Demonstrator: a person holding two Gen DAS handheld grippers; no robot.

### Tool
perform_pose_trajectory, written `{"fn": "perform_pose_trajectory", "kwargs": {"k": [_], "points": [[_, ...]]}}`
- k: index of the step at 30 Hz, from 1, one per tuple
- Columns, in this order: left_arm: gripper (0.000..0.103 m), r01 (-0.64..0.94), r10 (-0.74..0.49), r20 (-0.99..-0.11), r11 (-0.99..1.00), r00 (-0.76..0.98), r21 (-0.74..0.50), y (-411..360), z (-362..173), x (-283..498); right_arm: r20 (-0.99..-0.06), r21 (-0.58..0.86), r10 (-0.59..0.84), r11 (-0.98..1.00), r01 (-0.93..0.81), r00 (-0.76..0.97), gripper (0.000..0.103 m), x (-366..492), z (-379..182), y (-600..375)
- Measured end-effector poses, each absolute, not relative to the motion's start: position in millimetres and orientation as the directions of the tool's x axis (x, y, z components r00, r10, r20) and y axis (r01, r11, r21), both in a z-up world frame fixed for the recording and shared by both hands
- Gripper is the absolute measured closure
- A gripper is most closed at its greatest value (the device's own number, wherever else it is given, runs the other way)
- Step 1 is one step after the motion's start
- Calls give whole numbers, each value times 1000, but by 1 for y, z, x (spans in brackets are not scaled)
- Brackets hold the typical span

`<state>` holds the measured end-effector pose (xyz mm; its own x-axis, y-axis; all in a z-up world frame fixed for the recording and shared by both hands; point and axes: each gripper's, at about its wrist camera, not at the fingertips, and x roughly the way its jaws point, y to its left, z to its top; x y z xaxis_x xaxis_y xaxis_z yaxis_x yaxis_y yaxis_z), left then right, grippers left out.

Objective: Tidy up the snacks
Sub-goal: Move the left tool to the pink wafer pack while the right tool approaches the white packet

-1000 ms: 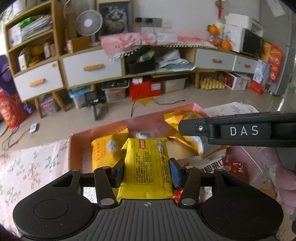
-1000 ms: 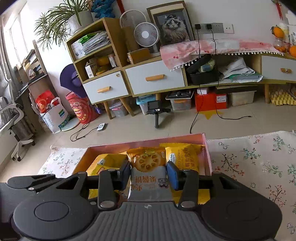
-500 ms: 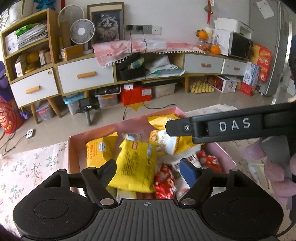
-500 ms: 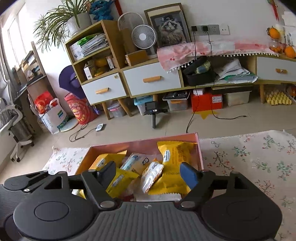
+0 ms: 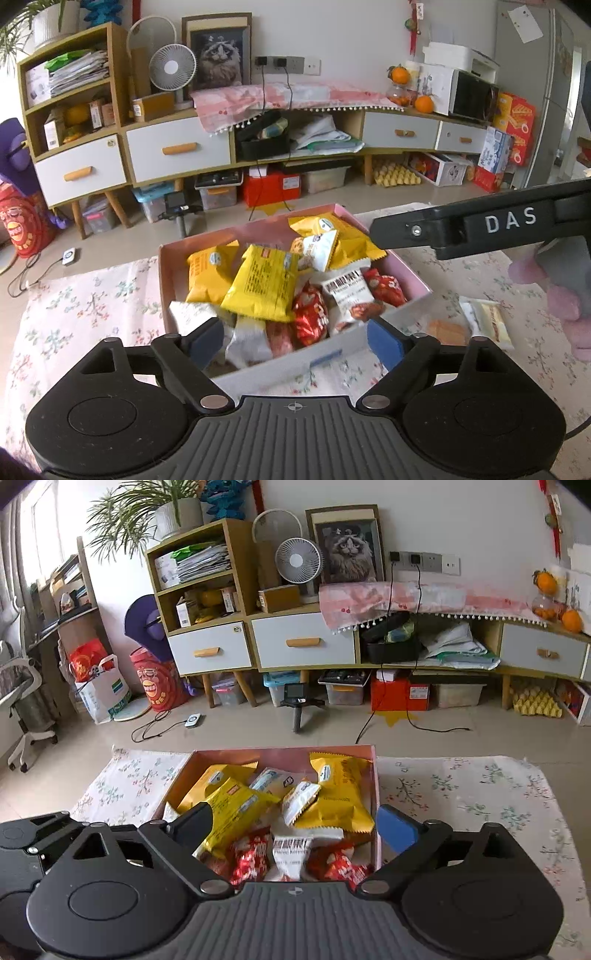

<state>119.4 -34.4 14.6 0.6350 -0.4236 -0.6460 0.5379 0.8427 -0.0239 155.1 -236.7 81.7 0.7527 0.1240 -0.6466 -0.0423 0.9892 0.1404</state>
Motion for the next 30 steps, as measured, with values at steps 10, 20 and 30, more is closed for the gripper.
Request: {"fn": "perform_pose_trajectory", "kwargs": {"k": [10,20,30], "points": [[6,533,-424,-649,846,632,-33,-27,5,84,-651,36,84,996,-79,755,17,112,92,-231],[4,596,-390,-657,795,645,114,-48,-10,51,-656,-144,33,975,-168,754,17,71,73,-243],[4,628,-422,-666,773,615,90,-66,-32,44,-702,-158,5,974,-163,712,17,47,33,-291]]}}
